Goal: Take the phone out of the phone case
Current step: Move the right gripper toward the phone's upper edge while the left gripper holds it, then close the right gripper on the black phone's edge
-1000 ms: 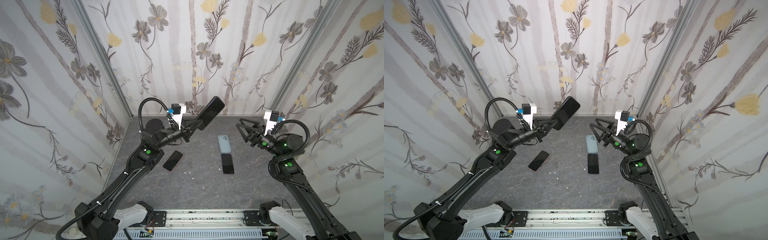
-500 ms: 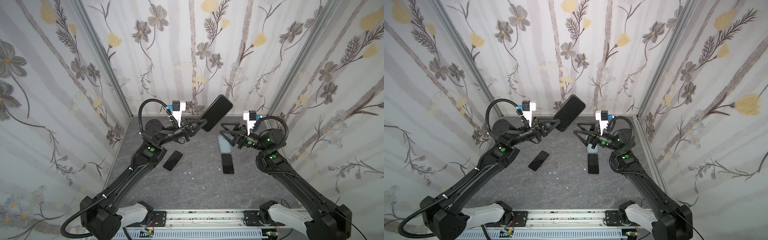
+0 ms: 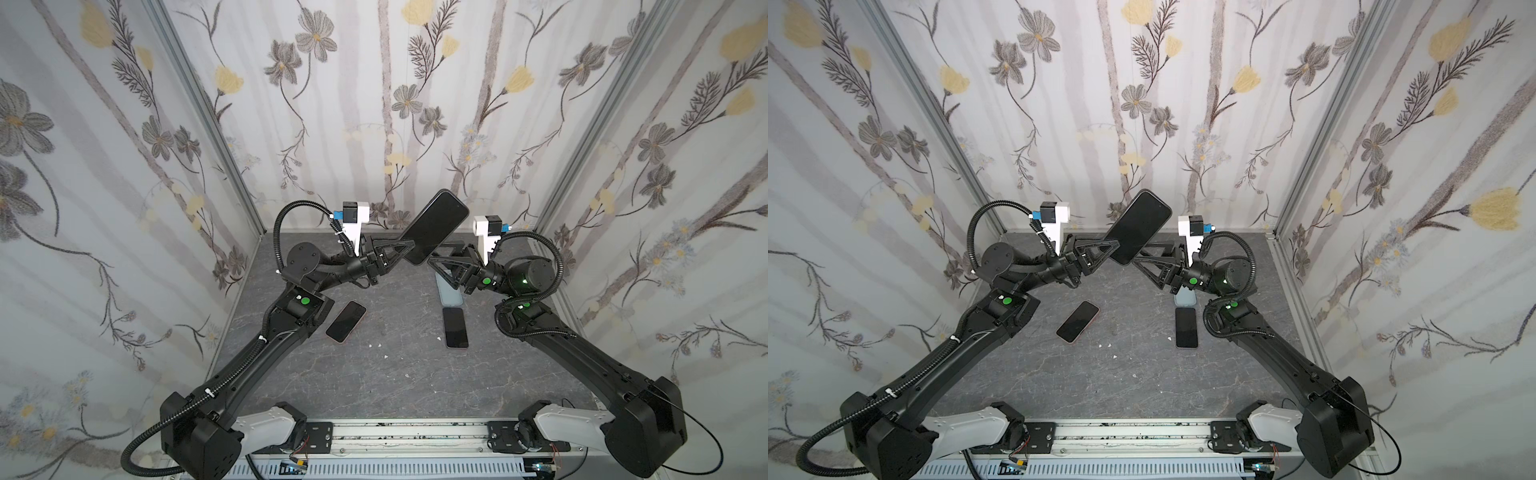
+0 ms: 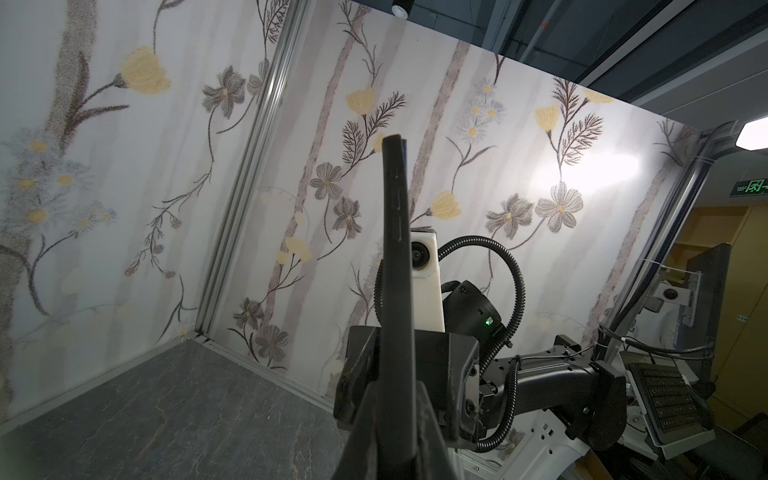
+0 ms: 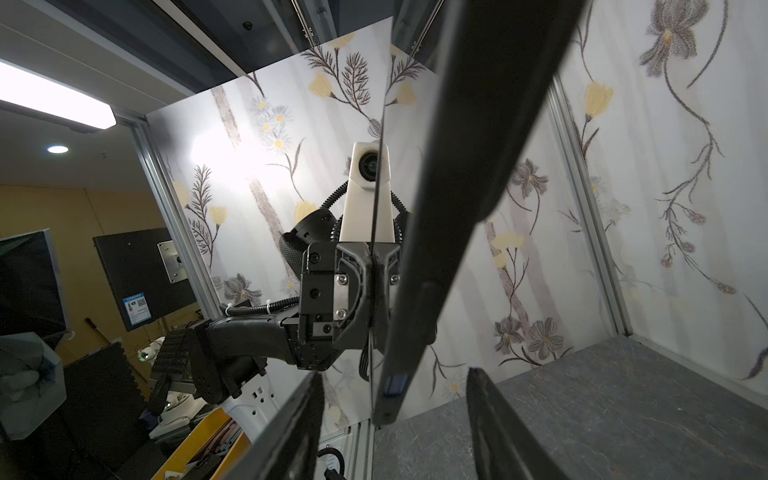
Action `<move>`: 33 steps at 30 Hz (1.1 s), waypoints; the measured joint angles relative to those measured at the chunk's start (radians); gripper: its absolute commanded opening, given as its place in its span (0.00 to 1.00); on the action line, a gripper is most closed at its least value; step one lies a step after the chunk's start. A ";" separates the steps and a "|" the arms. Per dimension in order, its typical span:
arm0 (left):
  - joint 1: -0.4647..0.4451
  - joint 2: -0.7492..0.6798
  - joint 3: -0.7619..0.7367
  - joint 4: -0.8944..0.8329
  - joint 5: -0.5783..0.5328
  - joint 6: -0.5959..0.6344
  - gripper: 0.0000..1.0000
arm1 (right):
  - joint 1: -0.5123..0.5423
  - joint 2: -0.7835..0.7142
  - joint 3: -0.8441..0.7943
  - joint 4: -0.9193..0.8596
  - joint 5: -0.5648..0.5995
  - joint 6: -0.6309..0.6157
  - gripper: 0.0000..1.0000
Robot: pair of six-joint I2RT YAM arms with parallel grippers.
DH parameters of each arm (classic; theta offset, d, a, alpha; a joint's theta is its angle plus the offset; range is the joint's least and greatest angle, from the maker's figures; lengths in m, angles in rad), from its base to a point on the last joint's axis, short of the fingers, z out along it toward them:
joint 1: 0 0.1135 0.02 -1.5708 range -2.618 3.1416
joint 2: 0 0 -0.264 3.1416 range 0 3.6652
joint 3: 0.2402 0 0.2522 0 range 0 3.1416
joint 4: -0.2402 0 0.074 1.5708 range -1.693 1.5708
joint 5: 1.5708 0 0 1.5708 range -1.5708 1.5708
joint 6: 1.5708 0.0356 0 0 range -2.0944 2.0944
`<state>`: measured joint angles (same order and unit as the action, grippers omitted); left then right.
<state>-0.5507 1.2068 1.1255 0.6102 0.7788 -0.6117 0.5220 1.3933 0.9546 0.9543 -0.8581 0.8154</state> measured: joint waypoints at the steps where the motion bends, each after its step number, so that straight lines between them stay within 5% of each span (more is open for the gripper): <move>1: 0.000 0.000 0.000 0.004 0.000 -0.002 0.00 | 0.003 0.001 0.002 0.005 0.000 0.003 0.52; 33: -0.011 0.031 0.000 0.053 -0.008 -0.047 0.00 | 0.042 0.061 0.081 -0.018 -0.018 -0.031 0.28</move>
<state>-0.5621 1.2377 1.1255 0.6628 0.7708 -0.6586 0.5636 1.4544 1.0355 0.9367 -0.8757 0.7849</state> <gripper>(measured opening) 0.099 0.304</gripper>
